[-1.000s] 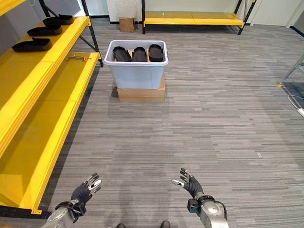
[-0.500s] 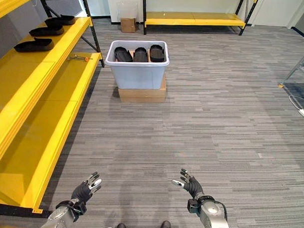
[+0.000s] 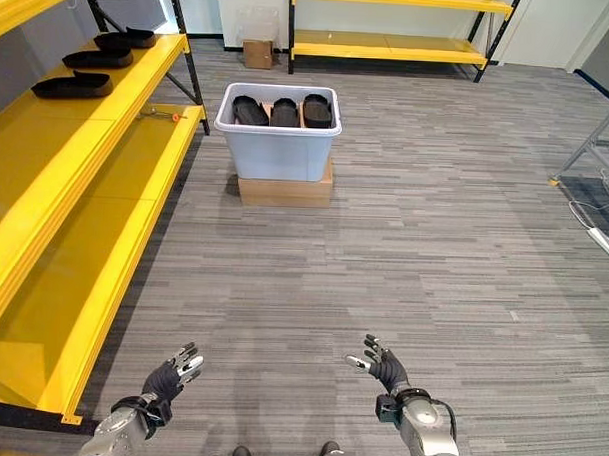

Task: Move parts from the plastic box to the shelf.

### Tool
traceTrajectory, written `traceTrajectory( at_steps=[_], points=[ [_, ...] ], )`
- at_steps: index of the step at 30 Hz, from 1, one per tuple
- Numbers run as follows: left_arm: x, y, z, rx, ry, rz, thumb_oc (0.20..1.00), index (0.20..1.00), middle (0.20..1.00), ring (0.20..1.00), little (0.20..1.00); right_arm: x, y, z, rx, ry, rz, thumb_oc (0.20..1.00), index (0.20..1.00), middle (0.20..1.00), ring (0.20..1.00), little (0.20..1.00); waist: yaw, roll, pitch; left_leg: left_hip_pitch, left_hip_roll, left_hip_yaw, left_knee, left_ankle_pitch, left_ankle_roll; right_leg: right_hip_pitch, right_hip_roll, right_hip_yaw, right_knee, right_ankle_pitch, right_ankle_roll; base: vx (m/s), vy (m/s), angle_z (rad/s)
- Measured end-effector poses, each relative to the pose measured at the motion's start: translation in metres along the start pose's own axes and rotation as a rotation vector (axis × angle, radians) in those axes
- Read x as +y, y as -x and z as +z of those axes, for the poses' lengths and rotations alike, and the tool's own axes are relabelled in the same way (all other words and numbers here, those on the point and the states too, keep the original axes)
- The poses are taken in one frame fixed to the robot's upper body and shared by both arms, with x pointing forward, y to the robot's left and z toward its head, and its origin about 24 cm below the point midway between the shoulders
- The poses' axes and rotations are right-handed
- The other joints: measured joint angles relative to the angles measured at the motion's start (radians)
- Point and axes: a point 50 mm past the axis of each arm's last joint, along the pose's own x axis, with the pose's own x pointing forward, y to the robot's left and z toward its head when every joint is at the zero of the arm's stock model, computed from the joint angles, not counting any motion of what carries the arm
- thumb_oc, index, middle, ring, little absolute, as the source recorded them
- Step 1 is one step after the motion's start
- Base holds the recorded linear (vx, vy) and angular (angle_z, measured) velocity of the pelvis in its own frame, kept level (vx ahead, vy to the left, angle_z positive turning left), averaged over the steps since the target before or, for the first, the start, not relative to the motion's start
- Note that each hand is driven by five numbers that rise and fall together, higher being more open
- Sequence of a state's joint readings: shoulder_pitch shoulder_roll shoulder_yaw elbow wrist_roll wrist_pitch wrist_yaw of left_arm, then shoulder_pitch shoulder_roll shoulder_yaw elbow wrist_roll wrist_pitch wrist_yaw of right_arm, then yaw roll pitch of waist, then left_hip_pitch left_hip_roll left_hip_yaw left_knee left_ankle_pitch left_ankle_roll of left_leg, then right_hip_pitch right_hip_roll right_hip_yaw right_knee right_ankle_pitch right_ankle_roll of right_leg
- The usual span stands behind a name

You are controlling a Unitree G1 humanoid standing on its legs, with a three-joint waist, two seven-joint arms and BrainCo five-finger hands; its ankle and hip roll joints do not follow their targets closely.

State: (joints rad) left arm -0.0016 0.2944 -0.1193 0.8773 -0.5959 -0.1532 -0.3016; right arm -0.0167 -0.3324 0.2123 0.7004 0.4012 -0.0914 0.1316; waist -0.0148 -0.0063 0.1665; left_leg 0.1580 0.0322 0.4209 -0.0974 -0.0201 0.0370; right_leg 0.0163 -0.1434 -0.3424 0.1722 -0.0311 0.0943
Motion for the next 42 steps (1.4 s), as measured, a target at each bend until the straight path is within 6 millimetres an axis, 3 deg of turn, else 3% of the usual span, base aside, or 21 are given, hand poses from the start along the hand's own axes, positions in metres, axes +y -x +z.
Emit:
traceTrajectory(
  at_steps=[1, 4, 8, 11, 13, 14, 16, 17, 18, 20, 23, 27, 30, 32, 33, 34, 36, 38, 39, 40, 42],
  points=[
    [0.002, -0.001, 0.001, 0.005, -0.003, 0.007, 1.0, 1.0, 1.0, 1.0, 1.0, 0.0, -0.001, 0.002, -0.002, 0.0, -0.006, 1.0, 1.0, 1.0, 1.0, 1.0, 0.001, 0.003, 0.006, 0.003, 0.002, 0.004, 0.005, 0.004, 0.009, -0.049, -0.019, 0.0, 0.088, -0.01, 0.023, 0.04, 0.027, 0.06],
    [0.005, 0.001, -0.001, 0.016, -0.014, 0.016, 1.0, 1.0, 1.0, 1.0, 1.0, 0.002, -0.003, 0.005, -0.013, 0.001, 0.001, 1.0, 1.0, 1.0, 1.0, 1.0, 0.002, -0.003, 0.015, 0.001, -0.003, -0.002, 0.004, -0.008, 0.032, -0.102, -0.044, -0.005, 0.14, -0.021, 0.057, 0.16, -0.037, -0.01],
    [0.002, 0.002, -0.011, 0.064, -0.046, 0.002, 1.0, 1.0, 1.0, 1.0, 1.0, 0.005, -0.002, 0.004, -0.013, -0.005, 0.003, 1.0, 1.0, 1.0, 1.0, 1.0, -0.029, -0.02, 0.029, 0.018, -0.007, -0.016, 0.001, -0.009, 0.026, -0.118, -0.067, -0.036, -0.062, 0.029, 0.098, 0.21, -0.113, 0.12],
    [-0.002, 0.004, -0.019, 0.091, -0.078, -0.014, 1.0, 1.0, 1.0, 1.0, 1.0, 0.005, 0.003, -0.009, 0.002, -0.022, -0.018, 1.0, 1.0, 1.0, 1.0, 1.0, -0.031, -0.045, 0.041, 0.044, 0.001, -0.045, 0.0, -0.04, -0.009, -0.176, -0.126, -0.02, -0.228, 0.134, 0.163, 0.4, -0.215, 0.14],
    [-0.002, 0.011, -0.032, 0.154, -0.152, -0.065, 1.0, 1.0, 1.0, 1.0, 1.0, 0.009, 0.009, -0.028, 0.044, -0.058, -0.057, 1.0, 1.0, 1.0, 1.0, 1.0, -0.063, -0.064, 0.046, 0.074, 0.05, -0.09, 0.018, -0.068, -0.063, -0.172, -0.132, 0.038, -0.198, 0.137, 0.163, 0.44, -0.196, 0.71],
    [-0.002, 0.012, -0.033, 0.161, -0.155, -0.074, 1.0, 1.0, 1.0, 1.0, 1.0, 0.01, 0.012, -0.033, 0.057, -0.061, -0.062, 1.0, 1.0, 1.0, 1.0, 1.0, -0.062, -0.075, 0.04, 0.085, 0.057, -0.101, 0.021, -0.076, -0.08, -0.154, -0.132, 0.034, -0.187, 0.124, 0.149, 0.38, -0.17, 0.69],
    [-0.013, 0.011, -0.04, 0.176, -0.142, -0.107, 1.0, 1.0, 1.0, 1.0, 1.0, 0.0, 0.013, -0.031, 0.055, -0.046, -0.105, 1.0, 1.0, 1.0, 1.0, 1.0, -0.049, -0.04, 0.047, 0.104, 0.126, -0.088, 0.069, -0.096, -0.108, -0.137, -0.081, 0.022, -0.141, 0.178, 0.113, 0.34, -0.151, 0.24],
    [-0.015, 0.01, -0.041, 0.176, -0.137, -0.114, 1.0, 1.0, 1.0, 1.0, 1.0, -0.004, 0.011, -0.024, 0.035, -0.038, -0.121, 1.0, 1.0, 1.0, 1.0, 1.0, -0.05, -0.025, 0.054, 0.102, 0.143, -0.049, 0.092, -0.095, -0.107, -0.123, -0.053, 0.018, -0.134, 0.184, 0.037, 0.38, -0.183, 0.09],
    [-0.018, 0.009, -0.042, 0.174, -0.133, -0.119, 1.0, 1.0, 1.0, 1.0, 1.0, -0.009, 0.009, -0.017, 0.018, -0.025, -0.134, 1.0, 1.0, 1.0, 1.0, 1.0, -0.05, -0.005, 0.054, 0.103, 0.164, -0.013, 0.113, -0.095, -0.107, -0.109, -0.026, 0.008, -0.136, 0.171, -0.007, 0.35, -0.172, 0.05],
    [-0.019, 0.008, -0.041, 0.173, -0.145, -0.125, 1.0, 1.0, 1.0, 1.0, 1.0, -0.017, 0.006, -0.005, -0.013, -0.009, -0.153, 1.0, 1.0, 1.0, 1.0, 1.0, -0.048, 0.0, 0.057, 0.101, 0.179, 0.012, 0.163, -0.079, -0.114, -0.085, -0.008, 0.007, -0.138, 0.167, -0.056, 0.31, -0.168, -0.05],
    [-0.027, 0.0, -0.032, 0.139, -0.146, -0.144, 1.0, 1.0, 1.0, 1.0, 1.0, -0.026, 0.007, 0.002, -0.039, 0.007, -0.176, 1.0, 1.0, 1.0, 1.0, 1.0, -0.051, -0.005, 0.059, 0.107, 0.18, 0.036, 0.21, -0.077, -0.124, -0.046, -0.011, -0.004, -0.139, 0.145, -0.054, 0.3, -0.166, 0.06],
    [-0.015, 0.0, -0.022, 0.087, -0.08, -0.083, 1.0, 1.0, 1.0, 1.0, 1.0, -0.02, 0.008, -0.006, -0.009, 0.03, -0.128, 1.0, 1.0, 1.0, 1.0, 1.0, -0.047, -0.047, 0.05, 0.081, 0.193, 0.035, 0.331, -0.027, -0.23, -0.033, -0.036, -0.007, -0.108, 0.121, -0.046, 0.3, -0.227, -0.05],
    [-0.001, 0.002, -0.011, 0.051, -0.059, -0.031, 1.0, 1.0, 1.0, 1.0, 1.0, -0.018, 0.008, -0.007, -0.003, 0.046, -0.102, 1.0, 1.0, 1.0, 1.0, 1.0, -0.048, -0.063, 0.039, 0.014, 0.25, 0.003, 0.505, 0.013, -0.272, 0.0, -0.02, -0.034, -0.112, 0.072, -0.061, 0.17, -0.15, -0.01],
    [0.001, 0.0, -0.006, 0.034, -0.054, -0.01, 1.0, 1.0, 1.0, 1.0, 1.0, -0.019, 0.008, -0.009, 0.007, 0.045, -0.103, 1.0, 1.0, 1.0, 1.0, 1.0, -0.042, -0.075, 0.035, -0.046, 0.277, -0.024, 0.619, 0.083, -0.273, 0.036, -0.014, -0.037, -0.154, 0.072, -0.077, 0.12, 0.007, 0.02],
    [0.0, 0.0, -0.005, 0.026, -0.046, -0.002, 1.0, 1.0, 1.0, 1.0, 1.0, -0.02, 0.008, -0.01, 0.014, 0.046, -0.107, 1.0, 1.0, 1.0, 1.0, 1.0, -0.035, -0.083, 0.035, -0.079, 0.276, -0.013, 0.664, 0.03, -0.268, 0.063, -0.025, -0.039, -0.193, 0.084, -0.089, 0.17, 0.105, -0.07],
    [-0.002, 0.0, -0.006, 0.028, -0.043, -0.006, 1.0, 1.0, 1.0, 1.0, 1.0, -0.022, 0.008, -0.011, 0.021, 0.048, -0.111, 1.0, 1.0, 1.0, 1.0, 1.0, -0.04, -0.085, 0.036, -0.089, 0.25, 0.037, 0.577, -0.035, -0.215, 0.073, -0.034, -0.046, -0.205, 0.086, -0.088, 0.19, 0.14, -0.06],
    [-0.003, -0.001, -0.006, 0.027, -0.042, -0.008, 1.0, 1.0, 1.0, 1.0, 1.0, -0.024, 0.009, -0.012, 0.029, 0.062, -0.108, 1.0, 1.0, 1.0, 1.0, 1.0, -0.051, -0.063, 0.035, -0.104, 0.204, 0.099, 0.394, -0.06, -0.157, 0.086, -0.036, -0.064, -0.21, 0.084, -0.086, 0.2, 0.144, 0.17],
    [-0.006, -0.004, -0.002, 0.014, -0.048, -0.013, 1.0, 1.0, 1.0, 1.0, 1.0, -0.021, 0.011, -0.018, 0.052, 0.068, -0.09, 1.0, 1.0, 1.0, 1.0, 1.0, -0.06, -0.032, 0.034, -0.106, 0.153, 0.117, 0.167, 0.003, -0.105, 0.111, -0.02, -0.084, -0.213, 0.064, -0.054, 0.2, 0.086, 0.26],
    [-0.009, -0.004, -0.004, 0.011, -0.041, -0.019, 1.0, 1.0, 1.0, 1.0, 1.0, -0.022, 0.013, -0.021, 0.065, 0.08, -0.085, 1.0, 1.0, 1.0, 1.0, 1.0, -0.06, 0.003, 0.032, -0.106, 0.162, 0.103, 0.113, 0.068, -0.073, 0.125, 0.006, -0.082, -0.216, 0.043, -0.032, 0.36, 0.153, 0.11],
    [-0.002, 0.003, -0.015, 0.037, -0.033, 0.008, 1.0, 1.0, 1.0, 1.0, 1.0, -0.009, 0.015, -0.037, 0.123, 0.092, -0.034, 1.0, 1.0, 1.0, 1.0, 1.0, -0.046, -0.02, 0.016, -0.091, 0.139, 0.095, 0.118, 0.051, -0.08, 0.113, -0.017, -0.05, -0.162, 0.008, -0.001, 0.37, 0.193, -0.01],
    [0.003, 0.009, -0.021, 0.058, -0.039, 0.023, 1.0, 1.0, 1.0, 1.0, 1.0, -0.002, 0.014, -0.039, 0.133, 0.1, -0.009, 1.0, 1.0, 1.0, 1.0, 1.0, -0.027, -0.035, 0.014, -0.087, 0.15, 0.119, 0.15, 0.045, -0.108, 0.066, -0.031, -0.055, -0.043, -0.048, -0.036, 0.33, 0.211, -0.28]
  ],
)
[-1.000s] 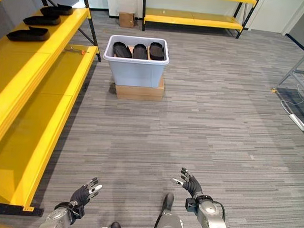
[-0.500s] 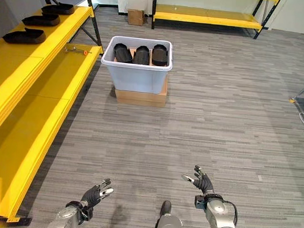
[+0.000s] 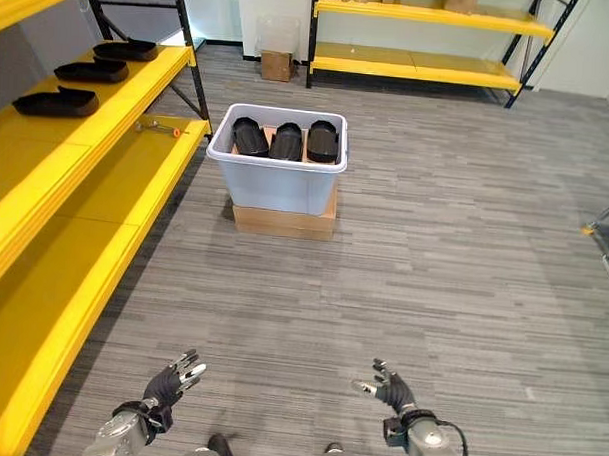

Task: Move parts from the plastic box to the shelf.

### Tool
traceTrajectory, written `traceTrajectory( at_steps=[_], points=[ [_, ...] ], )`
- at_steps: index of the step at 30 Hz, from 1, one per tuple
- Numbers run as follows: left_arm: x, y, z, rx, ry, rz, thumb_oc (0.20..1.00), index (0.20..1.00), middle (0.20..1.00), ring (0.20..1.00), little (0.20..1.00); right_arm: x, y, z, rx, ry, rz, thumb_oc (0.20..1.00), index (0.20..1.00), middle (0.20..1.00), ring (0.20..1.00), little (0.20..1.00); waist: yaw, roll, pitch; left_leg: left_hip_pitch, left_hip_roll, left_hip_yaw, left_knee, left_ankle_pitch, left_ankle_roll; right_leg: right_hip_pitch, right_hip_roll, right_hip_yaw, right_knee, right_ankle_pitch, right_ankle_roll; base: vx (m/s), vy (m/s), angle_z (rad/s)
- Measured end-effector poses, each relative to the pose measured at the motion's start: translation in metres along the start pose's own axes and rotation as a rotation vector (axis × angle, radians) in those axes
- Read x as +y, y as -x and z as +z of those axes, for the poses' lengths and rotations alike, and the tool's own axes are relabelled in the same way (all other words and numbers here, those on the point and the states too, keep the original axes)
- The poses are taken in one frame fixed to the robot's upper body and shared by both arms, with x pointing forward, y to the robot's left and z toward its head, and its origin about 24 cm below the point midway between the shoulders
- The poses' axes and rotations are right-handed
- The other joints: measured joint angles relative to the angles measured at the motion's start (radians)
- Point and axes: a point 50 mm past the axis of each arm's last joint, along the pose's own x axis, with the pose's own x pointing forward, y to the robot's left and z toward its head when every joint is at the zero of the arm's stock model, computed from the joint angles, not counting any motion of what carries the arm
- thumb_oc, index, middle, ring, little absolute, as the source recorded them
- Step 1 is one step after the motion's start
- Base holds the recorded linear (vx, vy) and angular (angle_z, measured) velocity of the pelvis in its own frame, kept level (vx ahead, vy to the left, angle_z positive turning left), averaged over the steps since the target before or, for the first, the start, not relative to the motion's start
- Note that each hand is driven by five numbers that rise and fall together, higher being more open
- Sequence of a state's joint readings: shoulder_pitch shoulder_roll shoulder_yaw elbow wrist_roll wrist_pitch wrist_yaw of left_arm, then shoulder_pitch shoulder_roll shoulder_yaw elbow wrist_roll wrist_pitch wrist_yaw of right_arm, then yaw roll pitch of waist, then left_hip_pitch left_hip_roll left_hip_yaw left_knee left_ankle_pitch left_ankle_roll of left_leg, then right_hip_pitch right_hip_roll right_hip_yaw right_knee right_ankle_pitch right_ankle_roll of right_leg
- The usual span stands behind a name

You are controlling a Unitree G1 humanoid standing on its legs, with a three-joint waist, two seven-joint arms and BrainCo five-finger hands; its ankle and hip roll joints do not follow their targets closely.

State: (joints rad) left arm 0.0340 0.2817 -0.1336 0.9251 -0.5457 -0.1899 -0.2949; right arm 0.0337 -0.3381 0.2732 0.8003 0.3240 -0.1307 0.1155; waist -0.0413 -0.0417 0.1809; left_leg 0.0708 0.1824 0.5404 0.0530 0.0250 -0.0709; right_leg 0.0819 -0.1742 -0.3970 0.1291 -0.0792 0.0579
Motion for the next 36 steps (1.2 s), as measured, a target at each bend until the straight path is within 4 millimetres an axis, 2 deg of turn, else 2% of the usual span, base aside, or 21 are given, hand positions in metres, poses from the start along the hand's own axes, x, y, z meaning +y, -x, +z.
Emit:
traceTrajectory(
  at_steps=[3, 6, 9, 11, 13, 14, 17, 21, 22, 23, 24, 25, 26, 27, 28, 29, 30, 31, 32, 33, 36],
  points=[
    [0.007, 0.005, -0.006, 0.023, -0.01, 0.034, 1.0, 1.0, 1.0, 1.0, 1.0, 0.005, -0.001, 0.003, -0.01, 0.006, 0.024, 1.0, 1.0, 1.0, 1.0, 1.0, 0.004, -0.025, -0.001, -0.008, 0.01, -0.004, 0.061, -0.019, 0.007, 0.002, -0.014, 0.002, 0.014, -0.033, 0.009, 0.3, 0.242, -0.23],
    [0.006, 0.002, 0.0, -0.005, -0.009, 0.035, 1.0, 1.0, 1.0, 1.0, 1.0, 0.006, -0.006, 0.014, -0.035, 0.016, 0.044, 1.0, 1.0, 1.0, 1.0, 1.0, 0.004, -0.004, 0.044, -0.084, 0.066, -0.048, 0.26, -0.09, -0.009, 0.022, -0.01, 0.039, 0.009, -0.039, -0.006, 0.4, 0.267, -0.28],
    [0.002, -0.004, 0.01, -0.026, -0.028, 0.017, 1.0, 1.0, 1.0, 1.0, 1.0, 0.001, -0.005, 0.014, -0.019, 0.025, 0.043, 1.0, 1.0, 1.0, 1.0, 1.0, -0.001, 0.028, 0.054, -0.09, 0.084, -0.055, 0.211, -0.093, -0.002, 0.039, -0.003, 0.041, 0.057, -0.081, 0.017, 0.39, 0.294, -0.11],
    [0.006, -0.005, 0.018, -0.037, -0.05, 0.021, 1.0, 1.0, 1.0, 1.0, 1.0, 0.006, -0.006, 0.015, -0.024, 0.021, 0.06, 1.0, 1.0, 1.0, 1.0, 1.0, 0.005, -0.002, 0.042, -0.071, 0.046, -0.053, 0.198, -0.111, 0.012, 0.031, -0.031, 0.056, 0.083, -0.103, 0.036, 0.34, 0.286, -0.02],
    [0.008, -0.011, 0.033, -0.049, -0.1, 0.011, 1.0, 1.0, 1.0, 1.0, 1.0, 0.012, -0.008, 0.021, -0.049, 0.016, 0.077, 1.0, 1.0, 1.0, 1.0, 1.0, 0.004, -0.051, 0.04, -0.07, 0.006, -0.055, 0.194, -0.117, 0.029, 0.029, -0.065, 0.057, 0.098, -0.073, 0.048, 0.35, 0.342, 0.14],
    [0.008, -0.011, 0.035, -0.052, -0.107, 0.008, 1.0, 1.0, 1.0, 1.0, 1.0, 0.013, -0.008, 0.023, -0.055, 0.017, 0.08, 1.0, 1.0, 1.0, 1.0, 1.0, 0.005, -0.051, 0.04, -0.066, 0.004, -0.055, 0.195, -0.12, 0.034, 0.03, -0.066, 0.057, 0.098, -0.062, 0.041, 0.32, 0.402, 0.05],
    [0.01, -0.01, 0.034, -0.023, -0.174, -0.003, 1.0, 1.0, 1.0, 1.0, 1.0, 0.018, -0.012, 0.036, -0.101, 0.016, 0.085, 1.0, 1.0, 1.0, 1.0, 1.0, -0.001, -0.038, 0.042, -0.038, 0.005, -0.053, 0.205, -0.132, 0.047, 0.002, -0.079, 0.086, 0.199, -0.015, 0.048, 0.17, 0.268, -0.04],
    [0.008, -0.013, 0.039, -0.014, -0.23, -0.035, 1.0, 1.0, 1.0, 1.0, 1.0, 0.016, -0.018, 0.055, -0.14, 0.034, 0.062, 1.0, 1.0, 1.0, 1.0, 1.0, 0.014, -0.023, 0.024, 0.003, -0.046, -0.027, 0.115, -0.129, 0.054, -0.151, -0.153, 0.121, 0.432, 0.064, 0.101, 0.13, 0.237, -0.14],
    [0.009, -0.012, 0.036, -0.002, -0.232, -0.034, 1.0, 1.0, 1.0, 1.0, 1.0, 0.015, -0.019, 0.055, -0.134, 0.038, 0.06, 1.0, 1.0, 1.0, 1.0, 1.0, 0.027, -0.014, 0.023, 0.019, -0.048, -0.022, 0.103, -0.133, 0.062, -0.204, -0.165, 0.133, 0.5, 0.11, 0.101, 0.12, 0.036, -0.6],
    [0.006, -0.011, 0.029, 0.017, -0.23, -0.044, 1.0, 1.0, 1.0, 1.0, 1.0, 0.012, -0.02, 0.06, -0.151, 0.046, 0.05, 1.0, 1.0, 1.0, 1.0, 1.0, 0.029, 0.016, 0.014, 0.063, -0.061, -0.019, 0.019, -0.13, 0.065, -0.305, -0.186, 0.165, 0.636, 0.178, 0.138, 0.1, 0.002, -0.41],
    [0.006, -0.011, 0.03, 0.013, -0.226, -0.043, 1.0, 1.0, 1.0, 1.0, 1.0, 0.012, -0.019, 0.057, -0.145, 0.042, 0.045, 1.0, 1.0, 1.0, 1.0, 1.0, 0.021, 0.02, 0.01, 0.073, -0.062, -0.016, -0.001, -0.121, 0.071, -0.325, -0.173, 0.175, 0.651, 0.117, 0.16, 0.2, -0.045, -0.13],
    [0.007, -0.01, 0.03, 0.006, -0.228, -0.044, 1.0, 1.0, 1.0, 1.0, 1.0, 0.011, -0.017, 0.051, -0.127, 0.038, 0.04, 1.0, 1.0, 1.0, 1.0, 1.0, 0.013, 0.021, 0.009, 0.098, -0.064, -0.009, -0.039, -0.111, 0.063, -0.334, -0.14, 0.159, 0.592, 0.063, 0.155, 0.25, -0.152, 0.07],
    [0.01, -0.006, 0.024, 0.023, -0.228, -0.034, 1.0, 1.0, 1.0, 1.0, 1.0, 0.01, -0.016, 0.046, -0.113, 0.033, 0.034, 1.0, 1.0, 1.0, 1.0, 1.0, 0.015, 0.015, 0.005, 0.124, -0.073, -0.001, -0.063, -0.105, 0.059, -0.286, -0.097, 0.06, 0.342, 0.053, 0.113, 0.23, -0.145, -0.03],
    [0.011, -0.006, 0.023, 0.026, -0.227, -0.032, 1.0, 1.0, 1.0, 1.0, 1.0, 0.01, -0.016, 0.046, -0.111, 0.032, 0.033, 1.0, 1.0, 1.0, 1.0, 1.0, 0.014, 0.009, 0.001, 0.126, -0.077, -0.002, -0.065, -0.105, 0.058, -0.275, -0.09, 0.047, 0.295, 0.06, 0.102, 0.17, -0.136, 0.09],
    [0.012, -0.003, 0.018, 0.036, -0.218, -0.025, 1.0, 1.0, 1.0, 1.0, 1.0, 0.008, -0.013, 0.04, -0.103, 0.02, 0.023, 1.0, 1.0, 1.0, 1.0, 1.0, 0.009, -0.016, -0.019, 0.137, -0.09, -0.005, -0.084, -0.101, 0.044, -0.237, -0.074, -0.043, 0.081, 0.093, 0.078, 0.15, -0.1, 0.12],
    [0.011, -0.001, 0.011, 0.052, -0.209, -0.025, 1.0, 1.0, 1.0, 1.0, 1.0, 0.006, -0.012, 0.036, -0.093, 0.013, 0.013, 1.0, 1.0, 1.0, 1.0, 1.0, 0.011, -0.037, -0.032, 0.155, -0.093, -0.013, -0.087, -0.11, 0.019, -0.192, -0.046, -0.069, -0.024, 0.18, -0.004, 0.23, -0.153, 0.01],
    [0.008, 0.0, 0.006, 0.064, -0.203, -0.034, 1.0, 1.0, 1.0, 1.0, 1.0, 0.004, -0.011, 0.036, -0.091, 0.01, 0.003, 1.0, 1.0, 1.0, 1.0, 1.0, 0.015, -0.026, -0.03, 0.159, -0.085, -0.016, -0.083, -0.111, 0.015, -0.186, -0.028, -0.062, -0.024, 0.186, -0.019, 0.27, -0.168, -0.2],
    [0.006, 0.0, 0.003, 0.073, -0.206, -0.042, 1.0, 1.0, 1.0, 1.0, 1.0, 0.002, -0.01, 0.032, -0.084, 0.005, -0.003, 1.0, 1.0, 1.0, 1.0, 1.0, 0.016, -0.021, -0.029, 0.16, -0.075, -0.015, -0.081, -0.114, 0.011, -0.187, -0.026, -0.048, -0.02, 0.184, -0.018, 0.22, -0.129, -0.24],
    [-0.005, -0.004, 0.0, 0.083, -0.211, -0.075, 1.0, 1.0, 1.0, 1.0, 1.0, -0.008, -0.01, 0.037, -0.107, 0.004, -0.036, 1.0, 1.0, 1.0, 1.0, 1.0, 0.002, 0.016, -0.006, 0.165, -0.046, -0.054, -0.095, -0.138, 0.004, -0.257, -0.038, -0.007, 0.141, 0.153, 0.012, 0.37, -0.227, 0.29],
    [-0.023, -0.013, 0.002, 0.079, -0.22, -0.124, 1.0, 1.0, 1.0, 1.0, 1.0, -0.024, -0.005, 0.03, -0.085, 0.005, -0.088, 1.0, 1.0, 1.0, 1.0, 1.0, -0.031, 0.056, 0.027, 0.206, -0.038, -0.085, -0.147, -0.113, 0.021, -0.406, -0.098, 0.069, 0.397, 0.132, 0.117, 0.34, -0.214, 0.47],
    [-0.013, -0.009, 0.002, 0.065, -0.242, -0.106, 1.0, 1.0, 1.0, 1.0, 1.0, -0.015, -0.002, 0.013, -0.044, -0.029, -0.088, 1.0, 1.0, 1.0, 1.0, 1.0, -0.047, 0.016, 0.029, 0.235, -0.031, -0.097, -0.145, -0.135, -0.011, -0.414, -0.153, 0.067, 0.056, 0.145, 0.154, 0.44, -0.221, 0.4]
  ],
)
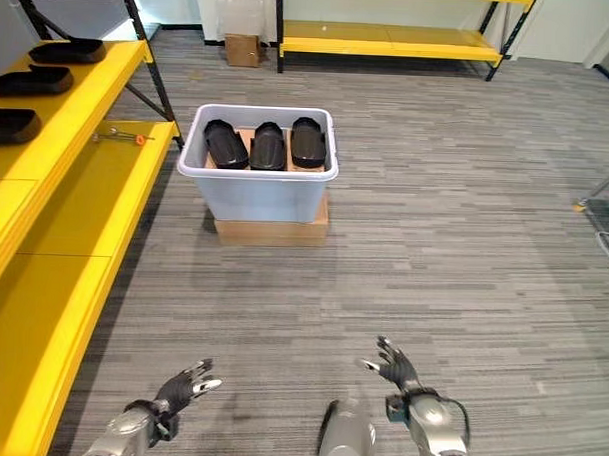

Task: Move parts from the plastic box to the shelf.

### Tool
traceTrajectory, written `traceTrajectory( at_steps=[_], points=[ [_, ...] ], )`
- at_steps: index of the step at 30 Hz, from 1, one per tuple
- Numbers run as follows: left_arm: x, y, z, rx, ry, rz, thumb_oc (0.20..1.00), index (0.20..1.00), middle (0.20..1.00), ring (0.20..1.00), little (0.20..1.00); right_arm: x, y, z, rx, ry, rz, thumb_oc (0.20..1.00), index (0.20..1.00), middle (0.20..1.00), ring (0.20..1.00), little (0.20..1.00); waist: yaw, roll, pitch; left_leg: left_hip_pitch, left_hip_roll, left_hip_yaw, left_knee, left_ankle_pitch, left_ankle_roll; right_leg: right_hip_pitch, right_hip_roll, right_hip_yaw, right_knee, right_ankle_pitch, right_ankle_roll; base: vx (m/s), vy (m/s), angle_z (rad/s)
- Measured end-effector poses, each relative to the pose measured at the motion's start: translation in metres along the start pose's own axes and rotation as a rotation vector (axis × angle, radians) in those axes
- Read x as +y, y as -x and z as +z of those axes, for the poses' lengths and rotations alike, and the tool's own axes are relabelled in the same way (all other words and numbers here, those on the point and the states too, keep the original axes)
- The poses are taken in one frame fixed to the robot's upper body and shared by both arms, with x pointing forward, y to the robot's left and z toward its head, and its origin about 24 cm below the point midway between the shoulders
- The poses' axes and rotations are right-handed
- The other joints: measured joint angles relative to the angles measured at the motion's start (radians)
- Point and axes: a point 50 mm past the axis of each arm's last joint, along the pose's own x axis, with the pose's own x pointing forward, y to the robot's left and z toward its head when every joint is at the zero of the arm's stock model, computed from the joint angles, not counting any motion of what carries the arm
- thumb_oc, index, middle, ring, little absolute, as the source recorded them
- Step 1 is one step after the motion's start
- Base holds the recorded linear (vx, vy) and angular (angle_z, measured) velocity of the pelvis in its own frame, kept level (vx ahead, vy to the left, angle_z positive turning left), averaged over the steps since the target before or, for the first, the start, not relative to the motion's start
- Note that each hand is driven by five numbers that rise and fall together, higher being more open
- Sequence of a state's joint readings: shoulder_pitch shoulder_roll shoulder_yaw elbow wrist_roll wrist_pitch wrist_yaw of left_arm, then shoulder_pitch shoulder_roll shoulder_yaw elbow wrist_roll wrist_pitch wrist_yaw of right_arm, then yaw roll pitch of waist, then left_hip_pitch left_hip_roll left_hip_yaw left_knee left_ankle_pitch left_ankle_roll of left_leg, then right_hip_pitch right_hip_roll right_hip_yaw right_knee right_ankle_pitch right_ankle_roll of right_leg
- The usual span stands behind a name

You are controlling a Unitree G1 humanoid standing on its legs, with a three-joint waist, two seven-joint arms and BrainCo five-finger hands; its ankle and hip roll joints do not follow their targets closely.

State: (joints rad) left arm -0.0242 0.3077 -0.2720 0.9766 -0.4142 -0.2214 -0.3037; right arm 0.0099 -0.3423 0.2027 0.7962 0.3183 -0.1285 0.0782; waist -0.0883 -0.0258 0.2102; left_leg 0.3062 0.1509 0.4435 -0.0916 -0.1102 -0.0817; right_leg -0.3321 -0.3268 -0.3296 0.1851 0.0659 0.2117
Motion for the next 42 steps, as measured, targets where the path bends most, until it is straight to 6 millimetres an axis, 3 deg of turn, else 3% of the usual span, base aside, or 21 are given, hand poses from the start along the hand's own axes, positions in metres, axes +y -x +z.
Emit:
traceTrajectory(
  at_steps=[3, 4, 6, 7, 10, 15, 17, 18, 19, 20, 21, 22, 23, 26, 27, 29, 31, 33, 36, 38, 42],
  points=[
    [0.007, 0.01, -0.014, 0.047, -0.012, 0.019, 1.0, 1.0, 1.0, 1.0, 1.0, 0.009, 0.005, -0.014, 0.021, -0.028, 0.004, 1.0, 1.0, 1.0, 1.0, 1.0, 0.0, -0.051, -0.019, 0.05, 0.055, -0.053, 0.049, -0.061, -0.052, 0.066, 0.027, 0.004, -0.027, -0.016, -0.005, 0.41, -0.212, 0.43],
    [0.002, 0.007, -0.014, 0.046, -0.007, 0.005, 1.0, 1.0, 1.0, 1.0, 1.0, 0.004, 0.004, -0.011, 0.016, -0.018, -0.01, 1.0, 1.0, 1.0, 1.0, 1.0, 0.005, -0.024, -0.005, 0.055, 0.093, -0.064, 0.07, -0.077, -0.043, 0.072, 0.049, 0.01, 0.01, -0.005, -0.014, 0.37, -0.219, 0.53],
    [-0.009, 0.002, -0.015, 0.048, -0.01, -0.035, 1.0, 1.0, 1.0, 1.0, 1.0, -0.004, -0.001, 0.003, -0.025, -0.007, -0.037, 1.0, 1.0, 1.0, 1.0, 1.0, 0.01, -0.012, 0.014, 0.017, 0.099, -0.063, 0.14, -0.099, -0.019, 0.088, 0.08, 0.024, 0.016, 0.074, -0.132, 0.38, -0.216, 0.31],
    [-0.013, 0.001, -0.014, 0.044, -0.005, -0.044, 1.0, 1.0, 1.0, 1.0, 1.0, -0.006, -0.001, 0.005, -0.031, -0.001, -0.043, 1.0, 1.0, 1.0, 1.0, 1.0, 0.017, -0.005, 0.017, 0.014, 0.099, -0.053, 0.149, -0.107, -0.006, 0.105, 0.092, 0.02, 0.003, 0.072, -0.14, 0.45, -0.249, 0.02],
    [-0.011, 0.001, -0.012, 0.045, -0.031, -0.062, 1.0, 1.0, 1.0, 1.0, 1.0, -0.007, -0.008, 0.025, -0.091, 0.012, -0.043, 1.0, 1.0, 1.0, 1.0, 1.0, 0.035, -0.014, 0.025, 0.004, 0.09, -0.035, 0.238, -0.056, -0.043, 0.174, 0.11, 0.01, -0.047, 0.087, -0.152, 0.36, -0.186, -0.05],
    [-0.009, 0.001, -0.01, 0.035, -0.027, -0.062, 1.0, 1.0, 1.0, 1.0, 1.0, -0.002, -0.007, 0.021, -0.081, 0.03, -0.012, 1.0, 1.0, 1.0, 1.0, 1.0, 0.035, -0.025, -0.001, -0.007, 0.103, -0.039, 0.294, 0.003, -0.107, 0.206, 0.102, -0.003, -0.042, 0.056, -0.133, 0.3, -0.194, 0.07],
    [-0.007, 0.001, -0.008, 0.025, -0.021, -0.045, 1.0, 1.0, 1.0, 1.0, 1.0, -0.001, -0.008, 0.022, -0.078, 0.038, 0.011, 1.0, 1.0, 1.0, 1.0, 1.0, 0.024, -0.025, 0.009, -0.032, 0.109, -0.038, 0.344, 0.046, -0.172, 0.194, 0.08, -0.02, 0.015, 0.023, -0.146, 0.17, -0.192, 0.08],
    [-0.004, 0.001, -0.007, 0.013, -0.009, -0.023, 1.0, 1.0, 1.0, 1.0, 1.0, -0.001, -0.008, 0.021, -0.07, 0.04, 0.021, 1.0, 1.0, 1.0, 1.0, 1.0, 0.03, -0.017, 0.01, -0.061, 0.128, -0.042, 0.42, 0.069, -0.173, 0.165, 0.084, -0.037, 0.122, -0.072, -0.147, 0.17, -0.163, -0.11],
    [0.002, 0.003, -0.005, 0.0, -0.001, 0.018, 1.0, 1.0, 1.0, 1.0, 1.0, 0.0, -0.008, 0.022, -0.071, 0.042, 0.032, 1.0, 1.0, 1.0, 1.0, 1.0, 0.034, -0.014, 0.009, -0.105, 0.171, -0.058, 0.532, 0.093, -0.172, 0.172, 0.121, -0.05, 0.166, -0.153, -0.191, 0.15, -0.102, -0.14],
    [0.005, 0.003, -0.004, -0.008, 0.007, 0.036, 1.0, 1.0, 1.0, 1.0, 1.0, -0.001, -0.008, 0.022, -0.065, 0.041, 0.03, 1.0, 1.0, 1.0, 1.0, 1.0, 0.039, -0.002, 0.007, -0.131, 0.187, -0.079, 0.576, 0.135, -0.172, 0.194, 0.134, -0.056, 0.148, -0.155, -0.197, 0.18, -0.083, -0.04],
    [0.01, 0.003, 0.001, -0.035, 0.032, 0.066, 1.0, 1.0, 1.0, 1.0, 1.0, -0.003, -0.007, 0.018, -0.046, 0.04, 0.029, 1.0, 1.0, 1.0, 1.0, 1.0, 0.045, -0.024, 0.017, -0.222, 0.199, -0.116, 0.715, 0.254, -0.179, 0.248, 0.133, -0.045, 0.056, -0.121, -0.223, 0.14, 0.041, -0.12],
    [0.011, 0.004, 0.003, -0.049, 0.035, 0.08, 1.0, 1.0, 1.0, 1.0, 1.0, -0.005, -0.007, 0.018, -0.041, 0.044, 0.025, 1.0, 1.0, 1.0, 1.0, 1.0, 0.053, -0.032, 0.022, -0.25, 0.181, -0.098, 0.72, 0.16, -0.162, 0.297, 0.135, -0.044, -0.018, -0.085, -0.23, 0.16, 0.07, -0.17],
    [0.012, 0.005, 0.003, -0.057, 0.038, 0.092, 1.0, 1.0, 1.0, 1.0, 1.0, -0.008, -0.007, 0.019, -0.043, 0.049, 0.022, 1.0, 1.0, 1.0, 1.0, 1.0, 0.048, -0.039, 0.025, -0.279, 0.165, -0.06, 0.678, 0.102, -0.137, 0.35, 0.138, -0.051, -0.094, -0.062, -0.222, 0.18, 0.105, -0.26],
    [0.012, 0.006, 0.005, -0.079, 0.046, 0.118, 1.0, 1.0, 1.0, 1.0, 1.0, -0.013, -0.005, 0.014, -0.024, 0.066, 0.014, 1.0, 1.0, 1.0, 1.0, 1.0, 0.038, -0.008, 0.01, -0.322, 0.125, 0.039, 0.453, 0.096, -0.075, 0.426, 0.18, -0.07, -0.194, -0.041, -0.221, 0.17, 0.097, -0.13],
    [0.012, 0.006, 0.005, -0.092, 0.055, 0.133, 1.0, 1.0, 1.0, 1.0, 1.0, -0.01, -0.004, 0.01, -0.009, 0.075, 0.027, 1.0, 1.0, 1.0, 1.0, 1.0, 0.039, -0.006, 0.006, -0.351, 0.106, 0.041, 0.364, 0.125, -0.042, 0.465, 0.192, -0.069, -0.228, -0.044, -0.213, 0.3, 0.165, -0.13],
    [0.013, 0.006, 0.006, -0.104, 0.065, 0.139, 1.0, 1.0, 1.0, 1.0, 1.0, -0.004, -0.003, 0.003, 0.013, 0.078, 0.045, 1.0, 1.0, 1.0, 1.0, 1.0, 0.039, -0.011, -0.007, -0.359, 0.108, 0.03, 0.156, 0.19, -0.048, 0.497, 0.219, -0.069, -0.28, -0.05, -0.196, 0.31, 0.156, -0.13],
    [0.012, 0.008, 0.0, -0.09, 0.073, 0.139, 1.0, 1.0, 1.0, 1.0, 1.0, -0.002, 0.0, -0.007, 0.046, 0.069, 0.048, 1.0, 1.0, 1.0, 1.0, 1.0, 0.047, -0.016, -0.012, -0.37, 0.167, 0.012, 0.093, 0.285, -0.056, 0.537, 0.216, -0.053, -0.277, -0.063, -0.177, 0.41, 0.242, -0.18],
    [0.012, 0.009, -0.003, -0.074, 0.077, 0.142, 1.0, 1.0, 1.0, 1.0, 1.0, -0.005, 0.004, -0.014, 0.07, 0.065, 0.04, 1.0, 1.0, 1.0, 1.0, 1.0, 0.043, -0.01, -0.019, -0.372, 0.205, 0.014, 0.087, 0.297, -0.051, 0.55, 0.188, -0.04, -0.238, -0.102, -0.122, 0.43, 0.289, 0.01],
    [0.01, 0.011, -0.011, -0.056, 0.093, 0.141, 1.0, 1.0, 1.0, 1.0, 1.0, -0.013, 0.011, -0.026, 0.119, 0.088, 0.037, 1.0, 1.0, 1.0, 1.0, 1.0, 0.033, 0.007, -0.03, -0.299, 0.175, 0.016, 0.093, 0.308, -0.034, 0.55, 0.094, -0.006, -0.102, -0.176, -0.02, 0.43, 0.335, -0.18],
    [0.026, 0.019, -0.01, -0.054, 0.069, 0.181, 1.0, 1.0, 1.0, 1.0, 1.0, 0.009, 0.008, -0.027, 0.117, 0.086, 0.117, 1.0, 1.0, 1.0, 1.0, 1.0, 0.034, -0.03, -0.037, -0.262, 0.12, 0.046, 0.1, 0.255, -0.012, 0.49, 0.047, 0.016, 0.003, -0.189, -0.037, 0.32, 0.23, -0.45],
    [0.047, 0.024, 0.002, -0.068, 0.036, 0.229, 1.0, 1.0, 1.0, 1.0, 1.0, 0.025, 0.006, -0.026, 0.108, 0.073, 0.165, 1.0, 1.0, 1.0, 1.0, 1.0, 0.049, -0.051, -0.036, -0.216, 0.074, 0.053, 0.13, 0.186, -0.004, 0.391, 0.11, 0.012, 0.072, -0.227, -0.123, 0.4, 0.334, -0.07]
  ],
)
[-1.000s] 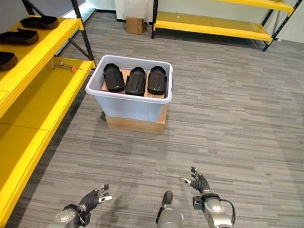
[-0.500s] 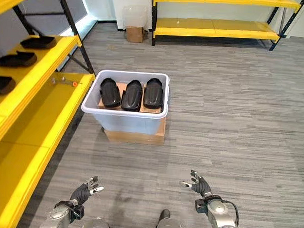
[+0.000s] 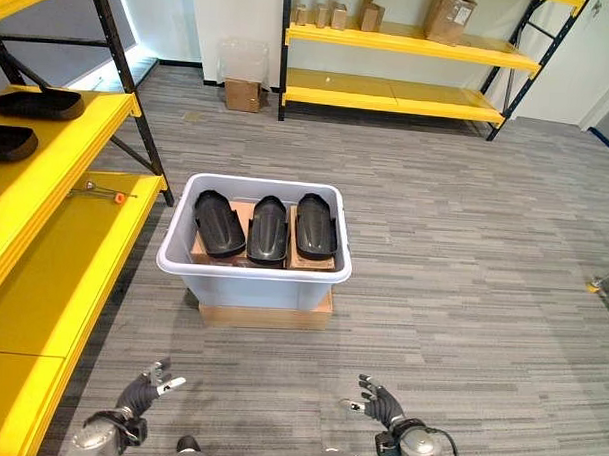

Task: Move parts from the plastic box to the shelf.

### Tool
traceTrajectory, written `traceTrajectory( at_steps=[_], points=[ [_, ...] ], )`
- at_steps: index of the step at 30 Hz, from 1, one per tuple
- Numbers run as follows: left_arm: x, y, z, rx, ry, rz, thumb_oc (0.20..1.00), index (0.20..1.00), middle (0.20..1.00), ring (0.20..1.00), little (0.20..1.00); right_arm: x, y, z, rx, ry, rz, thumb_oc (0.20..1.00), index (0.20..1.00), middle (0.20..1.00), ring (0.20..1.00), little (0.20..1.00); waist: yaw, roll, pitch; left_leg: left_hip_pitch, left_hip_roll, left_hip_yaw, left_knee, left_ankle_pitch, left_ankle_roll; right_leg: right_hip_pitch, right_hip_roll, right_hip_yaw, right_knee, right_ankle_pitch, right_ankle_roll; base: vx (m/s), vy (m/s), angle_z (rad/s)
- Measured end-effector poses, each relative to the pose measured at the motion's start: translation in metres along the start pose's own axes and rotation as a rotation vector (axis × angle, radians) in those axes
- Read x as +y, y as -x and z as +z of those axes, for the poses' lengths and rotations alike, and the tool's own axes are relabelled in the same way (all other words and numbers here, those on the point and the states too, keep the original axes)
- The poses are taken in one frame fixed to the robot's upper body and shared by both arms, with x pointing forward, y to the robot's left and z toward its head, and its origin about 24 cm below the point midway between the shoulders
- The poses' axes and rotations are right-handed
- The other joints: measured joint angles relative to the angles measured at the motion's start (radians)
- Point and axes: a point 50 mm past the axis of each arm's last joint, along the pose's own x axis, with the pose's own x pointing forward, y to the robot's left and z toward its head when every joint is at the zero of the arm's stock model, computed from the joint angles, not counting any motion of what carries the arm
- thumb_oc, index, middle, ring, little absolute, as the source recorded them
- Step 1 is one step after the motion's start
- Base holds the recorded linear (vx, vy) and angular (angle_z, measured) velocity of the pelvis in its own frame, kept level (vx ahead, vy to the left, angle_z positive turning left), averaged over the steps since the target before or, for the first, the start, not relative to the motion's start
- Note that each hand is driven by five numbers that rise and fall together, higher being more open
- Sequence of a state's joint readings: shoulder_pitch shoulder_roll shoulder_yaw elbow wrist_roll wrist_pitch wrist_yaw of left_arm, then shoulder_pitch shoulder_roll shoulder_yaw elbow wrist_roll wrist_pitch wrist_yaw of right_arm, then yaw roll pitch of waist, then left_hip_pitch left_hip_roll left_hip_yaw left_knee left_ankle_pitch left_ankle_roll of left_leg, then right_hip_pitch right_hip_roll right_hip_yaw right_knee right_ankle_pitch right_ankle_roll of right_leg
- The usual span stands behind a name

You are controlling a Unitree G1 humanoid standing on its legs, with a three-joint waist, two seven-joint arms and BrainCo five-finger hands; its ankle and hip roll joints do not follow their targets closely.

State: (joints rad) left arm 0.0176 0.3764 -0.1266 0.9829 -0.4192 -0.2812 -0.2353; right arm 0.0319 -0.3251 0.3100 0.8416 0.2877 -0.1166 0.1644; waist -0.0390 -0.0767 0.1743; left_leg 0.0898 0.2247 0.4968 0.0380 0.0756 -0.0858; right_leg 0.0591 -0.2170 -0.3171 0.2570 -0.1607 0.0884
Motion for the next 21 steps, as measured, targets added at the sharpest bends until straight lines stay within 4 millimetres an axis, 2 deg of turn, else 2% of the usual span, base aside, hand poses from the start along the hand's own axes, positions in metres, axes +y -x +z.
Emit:
traceTrajectory(
  at_steps=[3, 5, 6, 7, 8, 9, 10, 11, 12, 13, 14, 15, 17, 19, 20, 21],
  points=[
    [-0.004, -0.003, -0.001, 0.017, 0.005, -0.018, 1.0, 1.0, 1.0, 1.0, 1.0, -0.003, -0.004, 0.011, -0.03, -0.003, -0.016, 1.0, 1.0, 1.0, 1.0, 1.0, -0.003, -0.001, 0.006, -0.01, -0.022, -0.011, 0.056, -0.073, -0.002, 0.03, -0.022, 0.014, -0.01, 0.012, 0.019, 0.44, 0.477, 0.07],
    [-0.011, -0.006, 0.0, 0.022, -0.015, -0.057, 1.0, 1.0, 1.0, 1.0, 1.0, -0.006, -0.007, 0.022, -0.061, -0.002, -0.025, 1.0, 1.0, 1.0, 1.0, 1.0, -0.007, 0.015, 0.027, -0.001, -0.031, -0.021, 0.049, -0.084, 0.011, -0.028, -0.046, 0.035, 0.102, 0.041, 0.032, 0.28, 0.351, 0.13],
    [-0.012, -0.006, 0.001, 0.023, -0.025, -0.065, 1.0, 1.0, 1.0, 1.0, 1.0, -0.006, -0.007, 0.024, -0.069, 0.0, -0.024, 1.0, 1.0, 1.0, 1.0, 1.0, -0.006, 0.017, 0.027, -0.001, -0.031, -0.018, 0.048, -0.087, 0.013, -0.041, -0.048, 0.042, 0.121, 0.055, 0.036, 0.23, 0.32, -0.02],
    [-0.011, -0.008, 0.005, 0.015, -0.041, -0.073, 1.0, 1.0, 1.0, 1.0, 1.0, -0.005, -0.008, 0.034, -0.103, 0.004, -0.024, 1.0, 1.0, 1.0, 1.0, 1.0, 0.0, 0.015, 0.03, -0.002, -0.043, -0.01, 0.044, -0.092, 0.019, -0.086, -0.067, 0.048, 0.188, 0.091, 0.055, 0.15, 0.246, -0.06],
    [-0.01, -0.009, 0.007, 0.01, -0.042, -0.075, 1.0, 1.0, 1.0, 1.0, 1.0, -0.005, -0.009, 0.04, -0.122, 0.008, -0.023, 1.0, 1.0, 1.0, 1.0, 1.0, -0.001, 0.015, 0.032, -0.006, -0.047, -0.01, 0.045, -0.097, 0.026, -0.099, -0.073, 0.055, 0.209, 0.111, 0.057, 0.19, 0.316, -0.07],
    [-0.011, -0.011, 0.012, -0.002, -0.05, -0.081, 1.0, 1.0, 1.0, 1.0, 1.0, -0.005, -0.009, 0.047, -0.146, 0.012, -0.026, 1.0, 1.0, 1.0, 1.0, 1.0, 0.001, 0.015, 0.033, -0.001, -0.06, -0.003, 0.038, -0.1, 0.037, -0.13, -0.092, 0.057, 0.252, 0.152, 0.07, 0.21, 0.352, -0.07],
    [-0.015, -0.015, 0.019, -0.02, -0.064, -0.099, 1.0, 1.0, 1.0, 1.0, 1.0, -0.008, -0.01, 0.052, -0.158, 0.013, -0.045, 1.0, 1.0, 1.0, 1.0, 1.0, 0.008, 0.021, 0.031, 0.0, -0.075, 0.011, 0.032, -0.113, 0.053, -0.192, -0.129, 0.045, 0.32, 0.229, 0.083, 0.17, 0.254, -0.26],
    [-0.018, -0.017, 0.026, -0.041, -0.066, -0.108, 1.0, 1.0, 1.0, 1.0, 1.0, -0.01, -0.01, 0.053, -0.164, 0.018, -0.059, 1.0, 1.0, 1.0, 1.0, 1.0, 0.015, 0.026, 0.033, 0.002, -0.098, 0.021, 0.03, -0.137, 0.08, -0.258, -0.153, 0.088, 0.394, 0.329, 0.111, 0.15, 0.157, -0.36],
    [-0.018, -0.017, 0.026, -0.043, -0.067, -0.112, 1.0, 1.0, 1.0, 1.0, 1.0, -0.011, -0.011, 0.06, -0.181, 0.023, -0.066, 1.0, 1.0, 1.0, 1.0, 1.0, 0.02, 0.039, 0.036, 0.024, -0.105, 0.042, -0.005, -0.123, 0.09, -0.334, -0.166, 0.121, 0.489, 0.368, 0.159, 0.12, 0.014, -0.27],
    [-0.018, -0.017, 0.027, -0.045, -0.065, -0.111, 1.0, 1.0, 1.0, 1.0, 1.0, -0.01, -0.01, 0.058, -0.178, 0.022, -0.067, 1.0, 1.0, 1.0, 1.0, 1.0, 0.01, 0.044, 0.039, 0.035, -0.105, 0.046, -0.014, -0.125, 0.093, -0.353, -0.155, 0.12, 0.52, 0.334, 0.165, 0.17, -0.01, -0.15],
    [-0.016, -0.015, 0.026, -0.05, -0.054, -0.102, 1.0, 1.0, 1.0, 1.0, 1.0, -0.009, -0.01, 0.056, -0.174, 0.022, -0.065, 1.0, 1.0, 1.0, 1.0, 1.0, 0.011, 0.061, 0.04, 0.053, -0.095, 0.062, -0.032, -0.124, 0.098, -0.376, -0.102, 0.094, 0.528, 0.271, 0.145, 0.19, -0.013, -0.07],
    [-0.013, -0.012, 0.025, -0.052, -0.048, -0.094, 1.0, 1.0, 1.0, 1.0, 1.0, -0.009, -0.01, 0.056, -0.174, 0.02, -0.065, 1.0, 1.0, 1.0, 1.0, 1.0, 0.014, 0.061, 0.037, 0.063, -0.1, 0.067, -0.044, -0.124, 0.098, -0.379, -0.075, 0.074, 0.515, 0.259, 0.127, 0.24, -0.046, -0.07],
    [-0.008, -0.006, 0.015, -0.027, -0.036, -0.068, 1.0, 1.0, 1.0, 1.0, 1.0, -0.011, -0.007, 0.05, -0.168, 0.01, -0.088, 1.0, 1.0, 1.0, 1.0, 1.0, -0.002, 0.041, 0.023, 0.086, -0.129, 0.072, -0.082, -0.128, 0.104, -0.364, -0.054, -0.042, 0.366, 0.245, 0.108, 0.24, -0.107, 0.06],
    [-0.01, -0.004, 0.007, -0.002, -0.027, -0.07, 1.0, 1.0, 1.0, 1.0, 1.0, -0.017, -0.005, 0.048, -0.173, -0.014, -0.122, 1.0, 1.0, 1.0, 1.0, 1.0, -0.004, 0.032, 0.016, 0.103, -0.147, 0.072, -0.104, -0.128, 0.104, -0.349, -0.053, -0.093, 0.176, 0.241, 0.104, 0.25, -0.175, -0.02],
    [-0.016, -0.004, 0.002, 0.018, -0.029, -0.088, 1.0, 1.0, 1.0, 1.0, 1.0, -0.02, -0.002, 0.044, -0.167, -0.023, -0.138, 1.0, 1.0, 1.0, 1.0, 1.0, -0.013, 0.027, 0.013, 0.112, -0.151, 0.07, -0.109, -0.133, 0.102, -0.349, -0.066, -0.092, 0.089, 0.247, 0.107, 0.23, -0.17, 0.07],
    [-0.022, -0.005, -0.002, 0.026, -0.017, -0.1, 1.0, 1.0, 1.0, 1.0, 1.0, -0.024, 0.0, 0.039, -0.158, -0.034, -0.157, 1.0, 1.0, 1.0, 1.0, 1.0, -0.023, 0.02, 0.008, 0.127, -0.157, 0.06, -0.118, -0.135, 0.101, -0.354, -0.098, -0.087, -0.037, 0.267, 0.131, 0.32, -0.249, 0.1]
  ],
)
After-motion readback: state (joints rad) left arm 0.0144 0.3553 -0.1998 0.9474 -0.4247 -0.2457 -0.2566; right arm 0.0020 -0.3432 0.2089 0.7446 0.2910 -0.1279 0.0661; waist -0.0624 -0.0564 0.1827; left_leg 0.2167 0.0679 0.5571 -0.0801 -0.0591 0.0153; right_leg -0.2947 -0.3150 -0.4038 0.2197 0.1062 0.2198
